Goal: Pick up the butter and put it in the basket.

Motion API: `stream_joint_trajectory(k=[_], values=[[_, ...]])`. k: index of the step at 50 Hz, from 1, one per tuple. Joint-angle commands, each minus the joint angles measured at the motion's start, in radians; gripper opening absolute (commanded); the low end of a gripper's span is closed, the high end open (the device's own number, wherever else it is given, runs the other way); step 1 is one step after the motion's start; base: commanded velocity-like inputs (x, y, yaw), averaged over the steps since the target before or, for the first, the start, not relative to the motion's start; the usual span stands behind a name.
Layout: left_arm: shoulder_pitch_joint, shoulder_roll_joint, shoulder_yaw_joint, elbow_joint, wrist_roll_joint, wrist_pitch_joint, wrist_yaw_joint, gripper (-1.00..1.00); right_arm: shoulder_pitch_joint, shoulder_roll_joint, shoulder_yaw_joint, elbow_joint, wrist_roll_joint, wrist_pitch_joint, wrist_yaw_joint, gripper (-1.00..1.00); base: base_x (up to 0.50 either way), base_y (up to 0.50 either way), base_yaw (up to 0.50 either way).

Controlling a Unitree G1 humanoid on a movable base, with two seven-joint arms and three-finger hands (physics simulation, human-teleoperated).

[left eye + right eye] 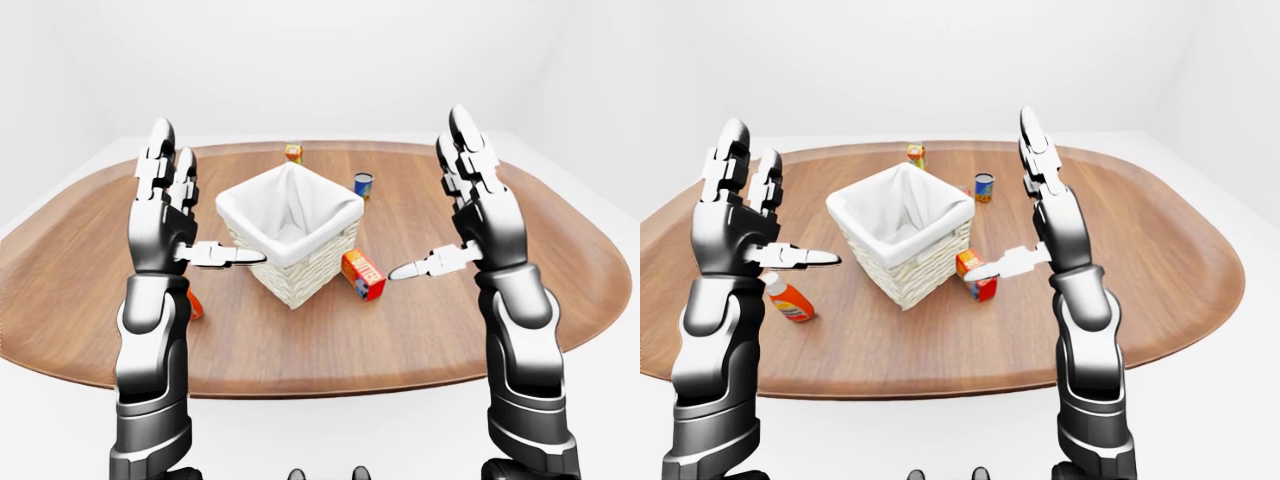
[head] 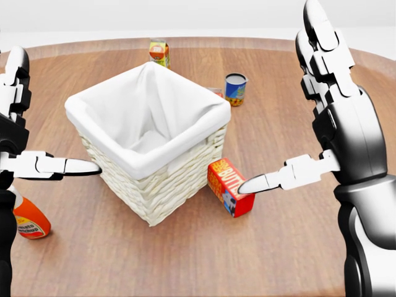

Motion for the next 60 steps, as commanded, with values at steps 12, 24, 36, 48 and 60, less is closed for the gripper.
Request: stream_joint_trajectory(k=[12, 24, 36, 48, 60], values=[[0.001, 0.003, 0.004, 0.008, -0.022, 0.0, 0.018, 1.0, -0.003, 0.005, 0.011, 0.007, -0.031, 0.0, 0.004, 1.0, 0.5, 0.0, 0.0], [0.01, 0.0, 0.005, -0.001, -0.03, 0.0, 0.02, 1.0, -0.008, 0.014, 0.047, 0.16, -0.16, 0.0, -0.055, 1.0, 0.22, 0.0, 0.0], [0.023, 0.0, 0.009, -0.016, -0.04, 0.0, 0.016, 1.0, -0.078, 0.035, 0.079, 0.634, -0.294, 0.0, -0.209, 1.0, 0.0, 0.0, 0.0], [0.042, 0.0, 0.022, -0.017, -0.054, 0.0, 0.016, 1.0, -0.151, 0.036, 0.085, 1.077, -0.267, 0.0, -0.369, 1.0, 0.0, 0.0, 0.0], [0.057, -0.004, 0.021, -0.019, -0.056, 0.0, 0.015, 1.0, -0.276, 0.037, 0.089, 1.647, -0.239, -0.175, -0.512, 1.0, 0.0, 0.0, 0.0]])
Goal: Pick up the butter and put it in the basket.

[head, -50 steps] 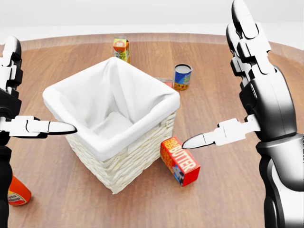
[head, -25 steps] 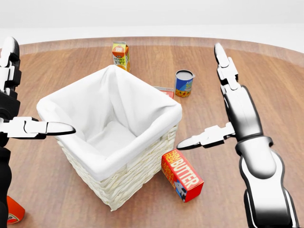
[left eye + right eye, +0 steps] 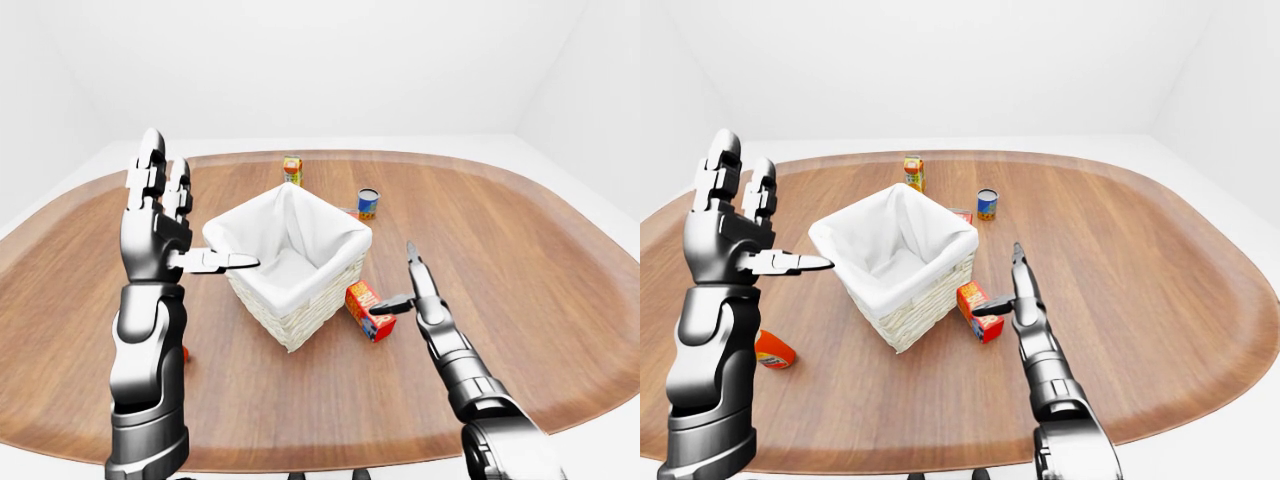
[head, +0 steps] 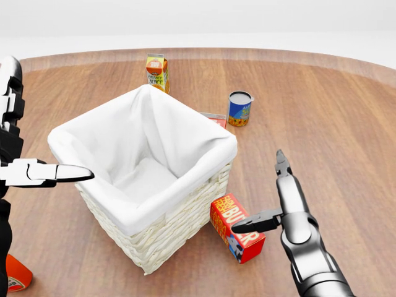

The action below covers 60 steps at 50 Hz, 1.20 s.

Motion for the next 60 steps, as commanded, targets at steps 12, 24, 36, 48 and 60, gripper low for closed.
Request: stream_joint_trajectory(k=[12, 24, 36, 48, 60], values=[[0.028, -0.015, -0.009, -0.009, 0.008, 0.0, -0.008, 1.0, -0.111, 0.026, 0.0, 0.522, 0.011, -0.092, -0.141, 1.0, 0.0, 0.0, 0.0], [0.038, -0.025, -0.012, -0.007, 0.006, 0.0, -0.005, 1.0, -0.159, 0.047, -0.05, 0.56, 0.025, -0.092, -0.166, 1.0, 0.0, 0.0, 0.0], [0.049, -0.031, -0.014, -0.014, 0.003, 0.0, -0.002, 1.0, -0.171, 0.07, -0.057, 0.571, -0.005, -0.092, -0.199, 1.0, 0.0, 0.0, 0.0], [0.059, -0.037, -0.017, -0.007, 0.002, 0.0, -0.002, 1.0, -0.123, 0.093, -0.042, 0.584, -0.107, -0.092, -0.236, 1.0, 0.0, 0.0, 0.0], [0.076, -0.038, -0.001, -0.021, -0.018, 0.0, -0.001, 1.0, -0.051, 0.119, -0.035, 0.601, -0.293, -0.052, -0.35, -1.0, 0.0, 0.0, 0.0]])
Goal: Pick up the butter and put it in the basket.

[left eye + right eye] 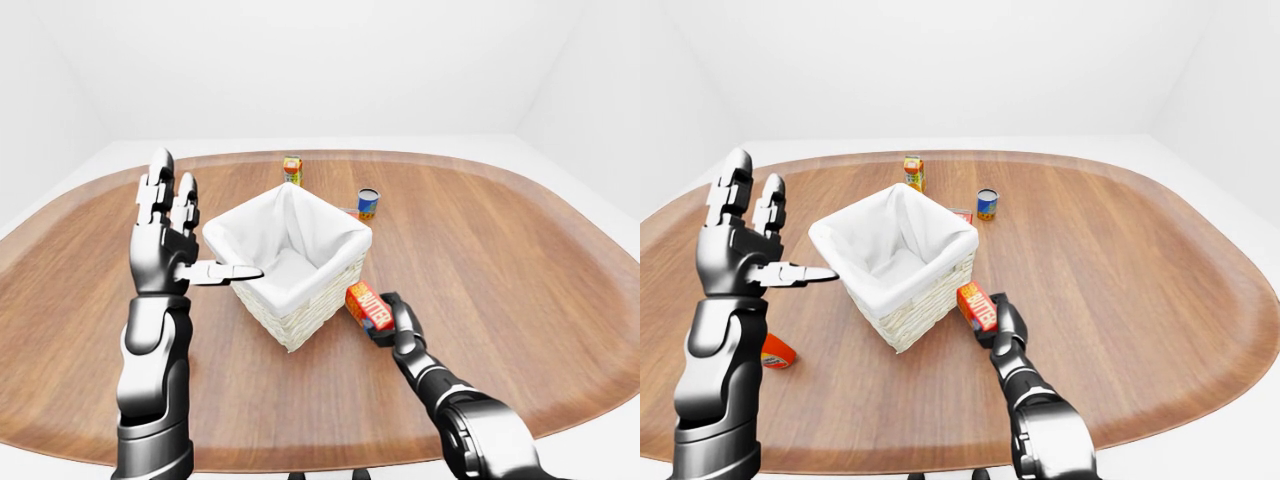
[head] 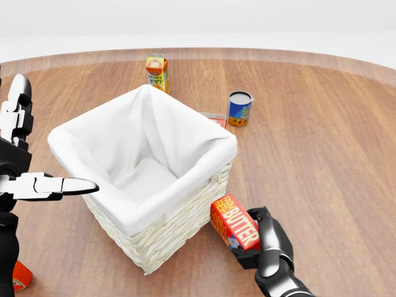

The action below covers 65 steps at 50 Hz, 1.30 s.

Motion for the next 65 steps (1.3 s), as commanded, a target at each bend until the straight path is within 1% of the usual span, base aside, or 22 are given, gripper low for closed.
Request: stream_joint_trajectory(k=[1, 3, 7, 9, 12, 15, 16, 17, 27, 34, 35, 36, 37, 39, 42, 43, 44, 45, 48, 53, 62, 65], values=[[0.016, -0.002, 0.012, -0.007, -0.017, 0.0, 0.002, 1.0, 0.063, 0.011, 0.0, 0.024, -0.159, 0.038, -0.098, -1.0, 0.0, 0.0, 0.0], [0.021, -0.001, 0.016, -0.007, -0.021, 0.0, 0.003, 1.0, 0.072, 0.014, -0.008, 0.026, -0.183, 0.04, -0.124, -1.0, 0.0, 0.0, 0.0], [0.029, 0.0, 0.024, -0.003, -0.032, 0.0, 0.004, 1.0, 0.093, 0.018, -0.026, 0.028, -0.211, 0.03, -0.144, -1.0, 0.0, 0.0, 0.0], [0.031, 0.001, 0.027, 0.0, -0.035, 0.0, 0.004, 1.0, 0.1, 0.019, -0.034, 0.028, -0.218, 0.026, -0.144, -1.0, 0.0, 0.0, 0.0], [0.034, 0.002, 0.03, 0.011, -0.041, 0.0, 0.005, 1.0, 0.115, 0.016, -0.044, 0.029, -0.23, 0.011, -0.144, -1.0, 0.0, 0.0, 0.0], [0.035, 0.001, 0.029, 0.017, -0.044, 0.0, 0.006, 1.0, 0.111, 0.018, -0.053, 0.028, -0.229, 0.009, -0.144, -1.0, 0.0, 0.0, 0.0], [0.034, 0.001, 0.028, 0.019, -0.045, 0.0, 0.007, 1.0, 0.112, 0.018, -0.057, 0.028, -0.227, 0.0, -0.144, -1.0, 0.0, 0.0, 0.0], [0.034, 0.001, 0.027, 0.021, -0.045, 0.0, 0.007, 1.0, 0.112, 0.018, -0.059, 0.028, -0.225, -0.001, -0.144, -1.0, 0.0, 0.0, 0.0], [0.034, -0.003, 0.016, 0.023, -0.047, 0.0, 0.007, 1.0, 0.12, 0.02, -0.082, 0.027, -0.183, -0.001, -0.144, -1.0, 0.0, 0.0, 0.0], [0.027, -0.003, 0.012, 0.014, -0.049, 0.0, 0.009, 1.0, 0.122, 0.014, -0.061, 0.028, -0.223, -0.001, -0.144, -1.0, 0.0, 0.0, 0.0], [0.026, -0.003, 0.011, 0.012, -0.049, 0.0, 0.009, 1.0, 0.067, -0.034, -0.072, 0.013, -0.18, -0.001, -0.144, -1.0, 0.0, 0.0, 0.0], [0.026, -0.004, 0.011, 0.011, -0.048, 0.0, 0.009, 1.0, -0.027, -0.157, -0.072, -0.124, -0.104, -0.001, -0.144, -1.0, 0.0, 0.0, 0.0], [0.026, -0.004, 0.01, 0.01, -0.048, 0.0, 0.009, 1.0, -0.022, -0.173, -0.046, -0.166, -0.069, -0.001, -0.144, -1.0, 0.0, 0.0, 0.0], [0.026, -0.005, 0.009, 0.009, -0.047, 0.0, 0.009, 1.0, -0.017, -0.182, -0.007, -0.176, -0.028, -0.001, -0.144, -1.0, 0.0, 0.0, 0.0], [0.026, -0.005, 0.008, 0.001, -0.046, 0.0, 0.01, 1.0, -0.016, -0.191, 0.026, -0.169, -0.005, -0.001, -0.144, -1.0, 0.0, 0.0, 0.0], [0.026, -0.005, 0.008, -0.001, -0.046, 0.0, 0.01, 1.0, -0.011, -0.209, 0.035, -0.264, -0.006, 0.017, -0.144, -1.0, 0.0, 0.0, 0.0], [0.025, -0.005, 0.008, -0.002, -0.046, 0.0, 0.011, 1.0, 0.028, -0.218, 0.03, -0.451, 0.002, 0.13, -0.077, -1.0, 0.0, 0.0, 0.0], [0.024, -0.005, 0.008, -0.003, -0.046, 0.0, 0.011, 1.0, 0.065, -0.213, 0.027, -0.582, 0.0, 0.173, -0.04, -1.0, 0.0, 0.0, 0.0], [0.024, -0.005, 0.008, -0.004, -0.043, 0.0, 0.011, 1.0, 0.109, -0.208, 0.016, -0.784, -0.023, 0.173, 0.03, -1.0, 0.0, 0.0, 0.0], [0.026, -0.007, 0.007, 0.001, -0.04, 0.0, 0.009, 1.0, 0.135, -0.209, -0.002, -0.937, -0.053, 0.173, 0.092, -1.0, 0.0, 0.0, 0.0], [0.028, -0.009, 0.006, 0.014, -0.038, 0.0, 0.009, 1.0, 0.142, -0.215, -0.023, -1.093, -0.078, 0.173, 0.183, -1.0, 0.0, 0.0, 0.0], [0.028, -0.009, 0.006, 0.014, -0.038, 0.0, 0.009, 1.0, 0.147, -0.229, -0.012, -1.124, -0.109, 0.173, 0.224, -1.0, 0.0, 0.0, 0.0]])
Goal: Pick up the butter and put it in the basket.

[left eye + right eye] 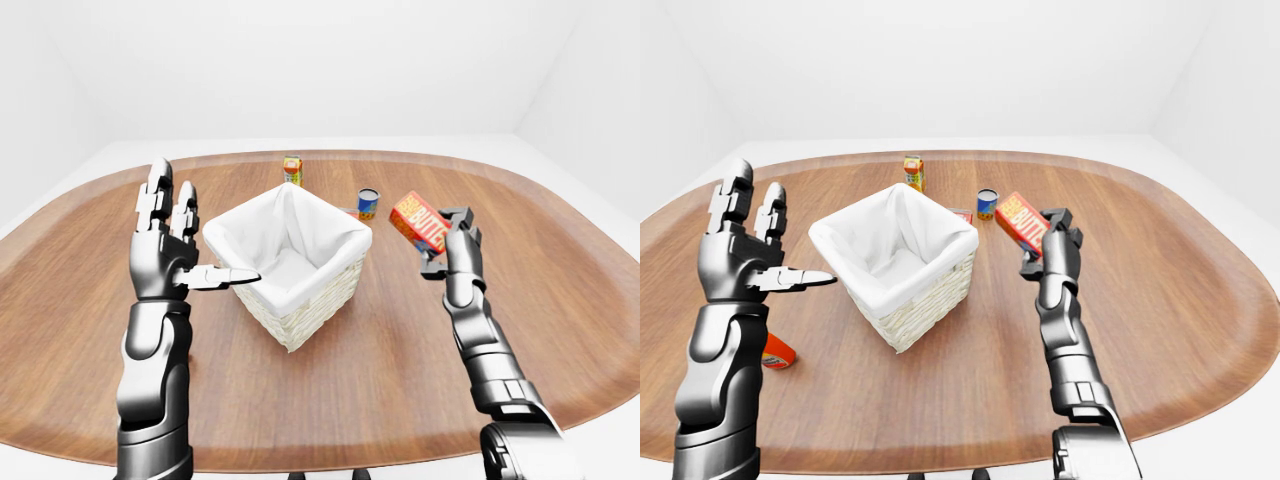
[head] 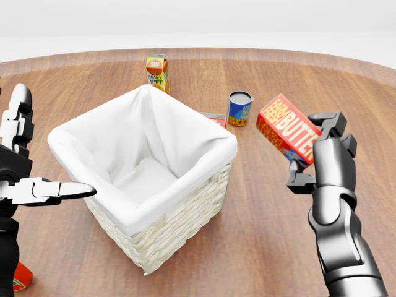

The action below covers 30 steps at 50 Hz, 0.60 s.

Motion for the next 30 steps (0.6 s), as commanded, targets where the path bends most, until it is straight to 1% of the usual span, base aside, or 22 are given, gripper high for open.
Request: stream_joint_trajectory(k=[1, 3, 4, 8, 12, 13, 16, 17, 22, 24, 25, 27, 30], values=[[0.002, -0.001, -0.001, 0.005, 0.003, 0.0, 0.0, 1.0, 0.013, -0.041, -0.001, -0.283, -0.025, 0.0, 0.13, -1.0, 0.0, 0.0, 0.0], [0.001, -0.001, -0.001, 0.002, 0.002, 0.0, 0.001, 1.0, 0.01, -0.048, -0.004, -0.313, -0.031, 0.0, 0.189, -1.0, 0.0, 0.0, 0.0], [0.001, -0.001, -0.001, 0.002, 0.002, 0.0, 0.001, 1.0, 0.009, -0.045, -0.006, -0.314, -0.035, 0.0, 0.192, -1.0, 0.0, 0.0, 0.0], [0.002, -0.002, -0.003, 0.001, 0.004, 0.0, 0.001, 1.0, -0.022, -0.062, -0.012, -0.359, -0.068, 0.0, 0.269, -1.0, 0.0, 0.0, 0.0], [0.001, -0.003, -0.004, -0.002, 0.004, 0.0, 0.002, 1.0, -0.076, -0.092, -0.022, -0.359, -0.069, 0.0, 0.358, -1.0, 0.0, 0.0, 0.0], [0.002, -0.003, -0.005, -0.005, 0.005, 0.0, 0.001, 1.0, -0.108, -0.113, -0.017, -0.347, -0.088, 0.0, 0.378, -1.0, 0.0, 0.0, 0.0], [0.002, -0.004, -0.005, -0.008, 0.004, 0.0, 0.002, 1.0, -0.165, -0.134, -0.014, -0.312, -0.12, 0.0, 0.407, -1.0, 0.0, 0.0, 0.0], [0.002, -0.004, -0.005, -0.009, 0.004, 0.0, 0.002, 1.0, -0.202, -0.142, -0.007, -0.29, -0.128, 0.0, 0.428, -1.0, 0.0, 0.0, 0.0], [0.004, -0.004, -0.004, -0.013, 0.003, 0.0, 0.001, 1.0, -0.275, -0.141, 0.01, -0.227, -0.173, -0.003, 0.467, -1.0, 0.0, 0.0, 0.0], [0.005, -0.003, -0.002, -0.017, 0.002, 0.0, 0.0, 1.0, -0.307, -0.133, 0.028, -0.202, -0.203, -0.038, 0.484, -1.0, 0.0, 0.0, 0.0], [0.005, -0.003, -0.002, -0.017, 0.001, 0.0, -0.001, 1.0, -0.318, -0.129, 0.031, -0.189, -0.215, -0.05, 0.487, -1.0, 0.0, 0.0, 0.0], [0.005, -0.003, -0.001, -0.016, 0.0, 0.0, -0.002, 1.0, -0.353, -0.128, 0.045, -0.165, -0.25, -0.087, 0.497, -1.0, 0.0, 0.0, 0.0], [0.002, -0.001, 0.002, -0.017, -0.003, 0.0, -0.001, 1.0, -0.388, -0.118, 0.045, -0.154, -0.273, -0.11, 0.52, -1.0, 0.0, 0.0, 0.0]])
